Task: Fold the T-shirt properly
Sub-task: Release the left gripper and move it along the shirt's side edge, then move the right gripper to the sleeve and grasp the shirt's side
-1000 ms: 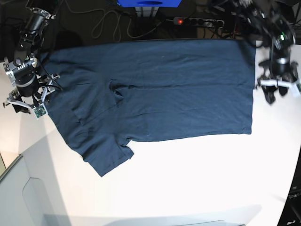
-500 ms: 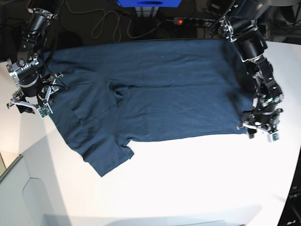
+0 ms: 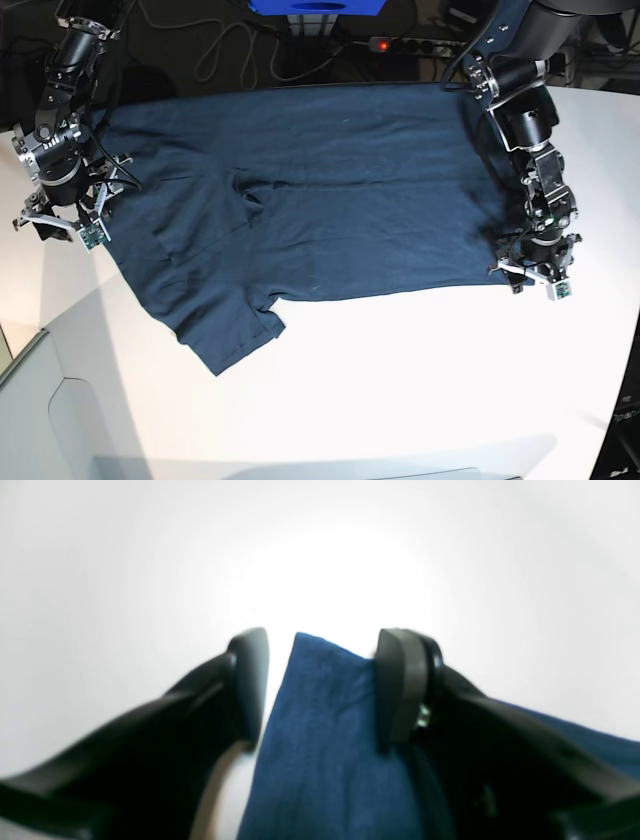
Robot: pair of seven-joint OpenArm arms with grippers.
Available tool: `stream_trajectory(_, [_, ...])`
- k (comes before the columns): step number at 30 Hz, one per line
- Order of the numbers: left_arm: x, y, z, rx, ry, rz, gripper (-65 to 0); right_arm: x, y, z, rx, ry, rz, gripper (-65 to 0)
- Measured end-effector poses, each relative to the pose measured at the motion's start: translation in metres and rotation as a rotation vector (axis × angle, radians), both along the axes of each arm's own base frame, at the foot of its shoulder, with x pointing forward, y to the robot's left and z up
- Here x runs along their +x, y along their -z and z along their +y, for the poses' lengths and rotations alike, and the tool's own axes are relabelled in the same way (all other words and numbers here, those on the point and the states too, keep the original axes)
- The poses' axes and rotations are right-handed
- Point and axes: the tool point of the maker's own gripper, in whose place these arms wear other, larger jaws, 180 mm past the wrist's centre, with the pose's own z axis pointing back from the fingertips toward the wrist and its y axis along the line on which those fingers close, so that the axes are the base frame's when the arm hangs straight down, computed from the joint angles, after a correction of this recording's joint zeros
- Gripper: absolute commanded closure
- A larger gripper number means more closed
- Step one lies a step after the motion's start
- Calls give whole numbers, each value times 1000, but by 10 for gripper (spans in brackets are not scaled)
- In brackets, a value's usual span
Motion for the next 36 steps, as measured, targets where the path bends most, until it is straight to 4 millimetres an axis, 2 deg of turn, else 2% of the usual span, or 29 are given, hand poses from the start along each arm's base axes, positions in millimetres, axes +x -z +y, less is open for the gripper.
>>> stream_trajectory(5, [0, 0, 1, -2, -1, 0, -152, 11, -6, 0, 4, 1, -27, -376])
stream_trajectory(9, [0, 0, -1, -11, 2, -2, 0, 28, 12, 2, 46, 3, 12, -379])
stream_trajectory(13, [0, 1, -1, -14, 0, -3, 0, 54, 30, 12, 77, -33, 66, -379])
stream_trajectory(17, [0, 0, -2, -12, 1, 2, 0, 103, 30, 24, 147, -60, 60, -379])
stream_trajectory(21, [-1, 0, -1, -12, -1, -3, 0, 143, 48, 30, 251, -30, 138, -374])
stream_trajectory(25, [-1, 0, -1, -10, 1, 1, 0, 178, 60, 55, 416, -57, 141, -374])
stream_trajectory(28, [-1, 0, -1, -9, 1, -1, 0, 185, 67, 66, 484, -69, 131, -374])
stream_trajectory(33, [-1, 0, -1, -8, 1, 0, 0, 178, 87, 74, 547, -67, 143, -373])
stream_trajectory(36, [-1, 0, -1, -9, 1, 0, 0, 181, 89, 68, 549, -16, 113, -376])
